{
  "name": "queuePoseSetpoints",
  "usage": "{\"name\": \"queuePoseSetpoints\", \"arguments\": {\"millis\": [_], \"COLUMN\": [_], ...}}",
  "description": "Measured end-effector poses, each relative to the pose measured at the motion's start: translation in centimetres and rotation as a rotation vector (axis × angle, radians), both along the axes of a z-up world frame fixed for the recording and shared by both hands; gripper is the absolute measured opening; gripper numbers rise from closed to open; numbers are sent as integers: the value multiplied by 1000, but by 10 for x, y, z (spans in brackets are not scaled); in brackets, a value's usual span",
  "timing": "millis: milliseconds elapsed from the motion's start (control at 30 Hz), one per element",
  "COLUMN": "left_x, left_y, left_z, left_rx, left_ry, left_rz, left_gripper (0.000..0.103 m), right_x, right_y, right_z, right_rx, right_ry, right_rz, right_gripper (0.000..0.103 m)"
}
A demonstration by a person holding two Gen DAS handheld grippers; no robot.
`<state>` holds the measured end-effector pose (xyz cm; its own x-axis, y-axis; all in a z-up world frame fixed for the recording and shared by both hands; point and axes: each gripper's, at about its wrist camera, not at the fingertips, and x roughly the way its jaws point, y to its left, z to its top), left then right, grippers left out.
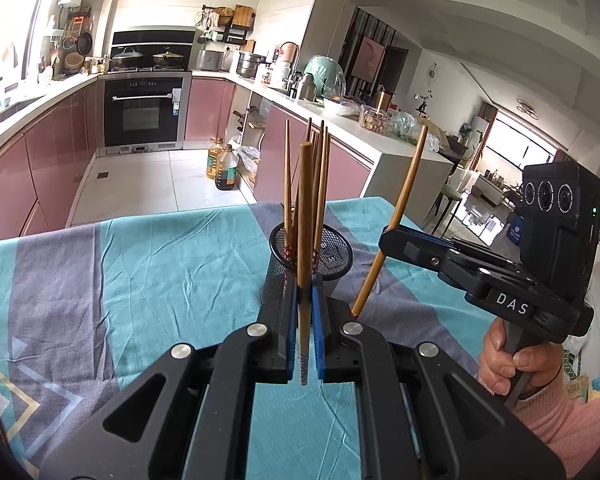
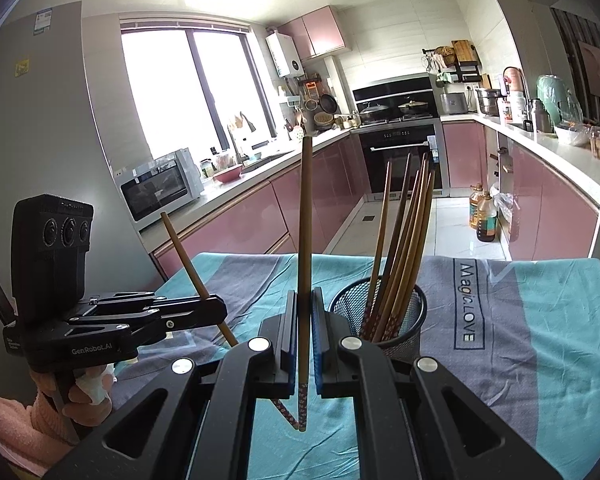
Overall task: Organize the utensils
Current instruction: 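Lower both upright chopsticks down into the black mesh cup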
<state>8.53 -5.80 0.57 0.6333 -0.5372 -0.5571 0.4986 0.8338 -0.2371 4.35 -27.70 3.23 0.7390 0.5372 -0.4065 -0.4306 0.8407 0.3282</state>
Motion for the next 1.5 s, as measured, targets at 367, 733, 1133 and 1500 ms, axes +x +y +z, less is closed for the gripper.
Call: {"name": "queuePoseSetpoints", "arguments": {"millis": [367,733,1133,1500], "left_x": [1,2,2,0], "left_y": [-1,-6,-12,-13], "left_z": [16,29,36,49], "left_rx": [-1,5,11,5], "left_ry": [-43,-85,-127,-177], "left_rz": [8,7,3,4], "left_gripper": [7,7,7,7], "right_x": [4,13,21,29], "right_y": [-8,-9,-13,-17], "right_z": [12,24,39,49], "right_rx": [5,8,3,-6], "right_ry": [-29,-62,-102,-132], "right_rz": [-13,-9,-15,-35], "right_gripper": [6,6,6,6]}}
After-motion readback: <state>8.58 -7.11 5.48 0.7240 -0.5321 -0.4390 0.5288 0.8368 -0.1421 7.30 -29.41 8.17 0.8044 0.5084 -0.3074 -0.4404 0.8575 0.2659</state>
